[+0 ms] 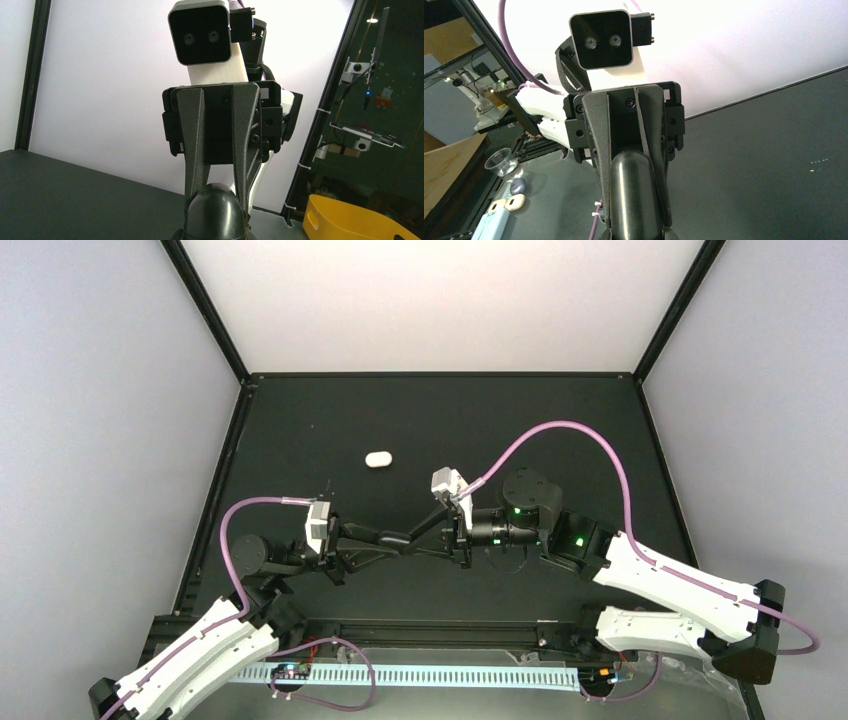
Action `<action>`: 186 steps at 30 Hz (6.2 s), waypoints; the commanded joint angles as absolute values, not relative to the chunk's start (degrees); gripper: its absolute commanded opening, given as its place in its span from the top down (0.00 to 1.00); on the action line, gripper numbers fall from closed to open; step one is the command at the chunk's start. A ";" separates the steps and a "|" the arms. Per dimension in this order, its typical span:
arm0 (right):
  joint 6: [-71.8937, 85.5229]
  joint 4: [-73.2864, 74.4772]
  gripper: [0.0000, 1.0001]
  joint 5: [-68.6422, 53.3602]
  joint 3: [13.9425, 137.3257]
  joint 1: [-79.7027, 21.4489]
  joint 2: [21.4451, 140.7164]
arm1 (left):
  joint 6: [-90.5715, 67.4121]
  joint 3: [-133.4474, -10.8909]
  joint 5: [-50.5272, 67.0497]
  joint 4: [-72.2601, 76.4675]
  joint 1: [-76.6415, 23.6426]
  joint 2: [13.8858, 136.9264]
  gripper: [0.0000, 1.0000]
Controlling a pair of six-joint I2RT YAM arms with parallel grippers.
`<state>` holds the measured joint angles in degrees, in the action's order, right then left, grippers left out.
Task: Insert the wireless bluetooth earbuds into the charging case
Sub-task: Place the charging case at the center of the board.
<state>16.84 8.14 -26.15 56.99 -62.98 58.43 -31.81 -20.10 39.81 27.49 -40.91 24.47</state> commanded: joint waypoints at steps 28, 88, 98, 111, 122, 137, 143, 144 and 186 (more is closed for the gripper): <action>29.53 27.31 0.25 14.79 44.46 -63.72 36.70 | -46.33 -28.28 26.16 7.87 -15.84 62.85 0.98; 26.22 21.87 0.21 12.39 41.64 -63.72 34.56 | -58.68 -35.11 24.29 31.71 -9.74 101.68 0.98; 28.68 24.04 0.21 12.97 40.61 -63.72 31.74 | -57.38 -33.59 22.04 29.42 -9.67 101.24 0.85; 29.14 25.09 0.21 13.97 41.16 -63.68 31.52 | -54.24 -33.44 21.57 24.92 -9.70 99.49 0.65; 29.74 25.49 0.21 13.75 40.79 -63.72 30.93 | -52.46 -32.36 20.21 22.43 -9.70 96.57 0.54; 30.06 25.65 0.21 13.68 39.91 -63.72 29.97 | -47.61 -33.33 15.57 13.95 -9.94 92.51 0.42; 29.90 25.11 0.21 13.63 39.43 -63.72 29.93 | -45.90 -33.13 11.95 9.56 -10.20 89.02 0.39; 29.90 24.94 0.21 13.50 39.34 -63.70 29.95 | -45.62 -33.12 11.46 9.13 -10.24 88.69 0.39; 33.31 28.55 0.06 37.25 44.41 -63.72 31.82 | -33.14 -45.72 -0.15 -19.82 -13.35 58.21 0.01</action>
<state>31.35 26.68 22.57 40.21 -63.57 30.96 -40.80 -38.72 6.61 -3.90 -12.86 65.76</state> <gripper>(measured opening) 0.876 0.986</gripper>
